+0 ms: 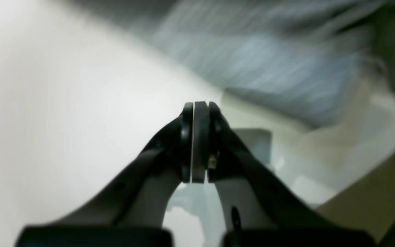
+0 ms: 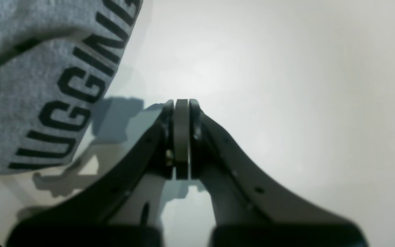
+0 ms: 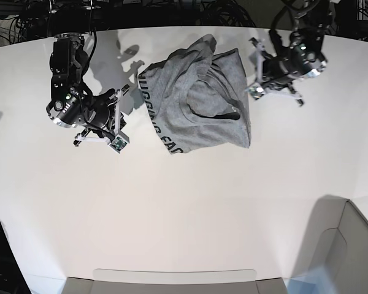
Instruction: Fold the T-shirt properly
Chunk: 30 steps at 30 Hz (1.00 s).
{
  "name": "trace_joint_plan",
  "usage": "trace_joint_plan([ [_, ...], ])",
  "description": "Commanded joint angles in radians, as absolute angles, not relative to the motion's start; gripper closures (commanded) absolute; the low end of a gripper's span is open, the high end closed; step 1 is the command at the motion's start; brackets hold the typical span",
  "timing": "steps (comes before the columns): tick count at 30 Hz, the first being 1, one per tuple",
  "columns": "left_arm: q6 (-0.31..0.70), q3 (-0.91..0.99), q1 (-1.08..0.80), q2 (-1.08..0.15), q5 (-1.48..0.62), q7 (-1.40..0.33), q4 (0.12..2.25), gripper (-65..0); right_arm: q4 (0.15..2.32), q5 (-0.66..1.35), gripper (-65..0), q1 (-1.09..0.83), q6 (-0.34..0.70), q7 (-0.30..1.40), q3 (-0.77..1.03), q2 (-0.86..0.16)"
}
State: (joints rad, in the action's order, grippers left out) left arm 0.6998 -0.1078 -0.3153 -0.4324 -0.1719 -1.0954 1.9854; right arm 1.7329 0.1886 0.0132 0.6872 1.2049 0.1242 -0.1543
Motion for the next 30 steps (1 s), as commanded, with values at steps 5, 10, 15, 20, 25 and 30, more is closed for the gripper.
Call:
trace_joint_plan([
  [5,0.698,-0.082,-0.335,-0.412,-0.183,-1.049,2.028,0.0,1.750,0.205,0.0,0.031,0.698,1.187,0.122,-0.154],
  [10,0.698,-0.193,-0.245,-0.277,-0.177,-1.027,2.025,0.0,1.750,0.205,0.0,0.035,0.698,1.187,0.127,-0.153],
  [15,0.698,-0.268,-0.171,-0.157,-0.177,-1.023,2.023,0.0,1.750,0.200,0.0,0.030,0.698,1.187,0.128,-0.156],
  [20,0.688,-0.372,-0.139,-0.137,-0.134,-1.056,1.989,0.0,1.750,0.199,0.0,0.016,0.698,1.187,0.128,-0.162],
  [25,0.630,-0.550,-0.148,-0.186,0.091,-1.101,1.916,0.0,1.750,0.197,0.0,0.015,0.698,1.187,0.130,-0.163],
  [30,0.628,-0.564,-0.240,-0.242,0.277,-1.102,1.997,0.0,1.750,0.197,0.0,0.018,0.698,1.187,0.130,-0.162],
])
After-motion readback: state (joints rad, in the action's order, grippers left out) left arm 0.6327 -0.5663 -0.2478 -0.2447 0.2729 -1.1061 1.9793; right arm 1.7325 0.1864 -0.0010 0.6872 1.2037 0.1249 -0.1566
